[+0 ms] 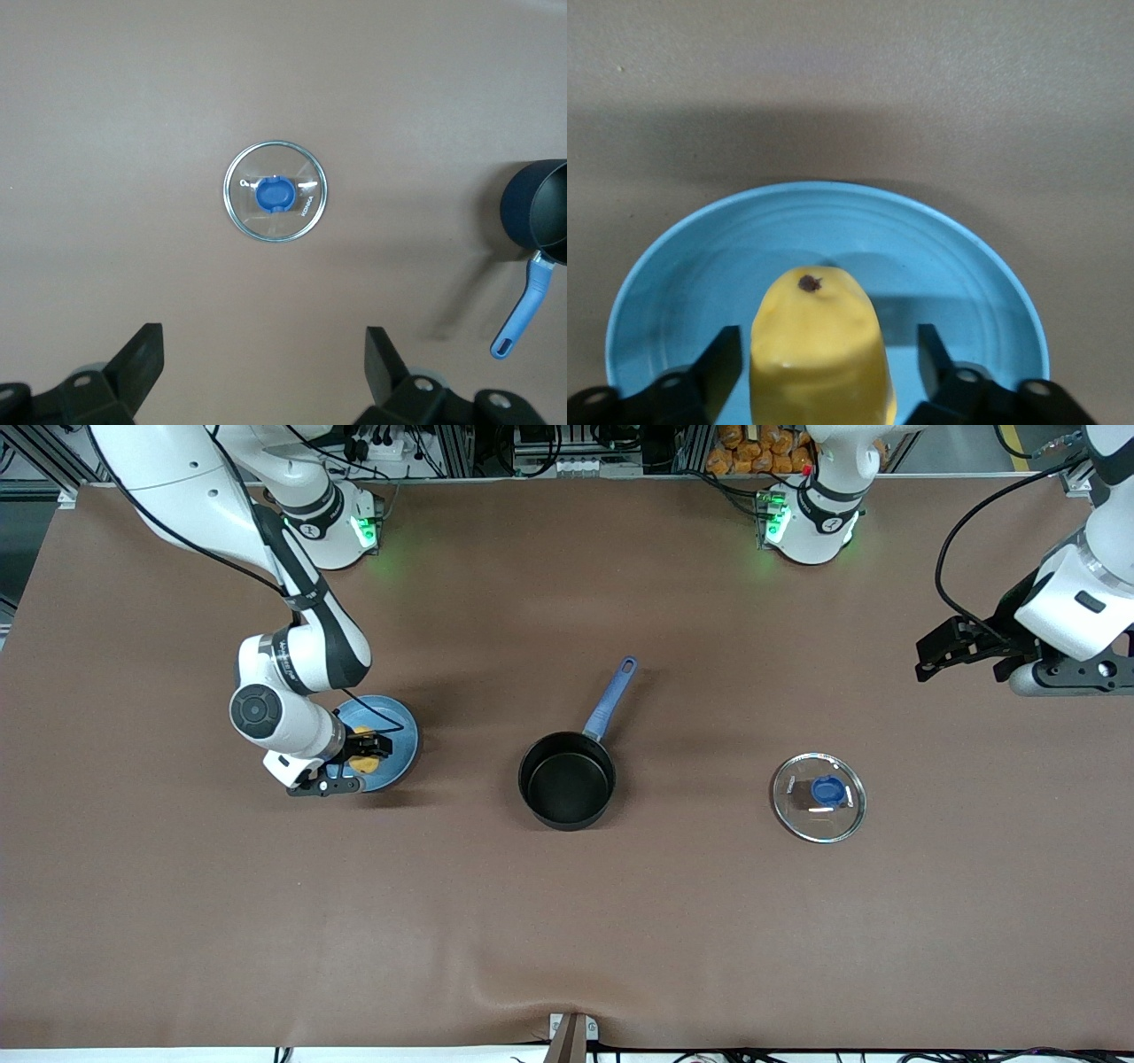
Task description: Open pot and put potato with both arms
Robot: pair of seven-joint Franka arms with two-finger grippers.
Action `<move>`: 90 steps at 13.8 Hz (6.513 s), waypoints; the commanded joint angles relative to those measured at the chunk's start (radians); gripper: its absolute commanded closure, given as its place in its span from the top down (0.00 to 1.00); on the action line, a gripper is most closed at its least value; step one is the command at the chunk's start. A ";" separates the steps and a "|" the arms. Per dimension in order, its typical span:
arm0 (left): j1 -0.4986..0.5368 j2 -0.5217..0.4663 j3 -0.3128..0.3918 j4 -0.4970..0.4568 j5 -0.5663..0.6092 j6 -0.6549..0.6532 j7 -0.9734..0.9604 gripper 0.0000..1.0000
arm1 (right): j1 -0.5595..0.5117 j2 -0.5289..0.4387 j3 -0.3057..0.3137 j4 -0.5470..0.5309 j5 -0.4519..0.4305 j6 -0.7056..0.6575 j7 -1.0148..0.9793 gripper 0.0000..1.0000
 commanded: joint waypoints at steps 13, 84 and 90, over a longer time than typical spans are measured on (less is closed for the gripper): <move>-0.180 -0.049 0.271 0.079 0.032 -0.173 0.047 1.00 | 0.102 -0.244 -0.039 0.254 0.015 -0.433 0.093 0.00; -0.180 -0.039 0.269 0.085 0.011 -0.165 0.036 1.00 | -0.251 -0.547 -0.062 0.487 -0.067 -0.877 -0.244 1.00; -0.180 -0.039 0.269 0.085 0.009 -0.165 0.033 1.00 | -0.243 -0.537 -0.052 0.473 -0.068 -0.894 -0.236 1.00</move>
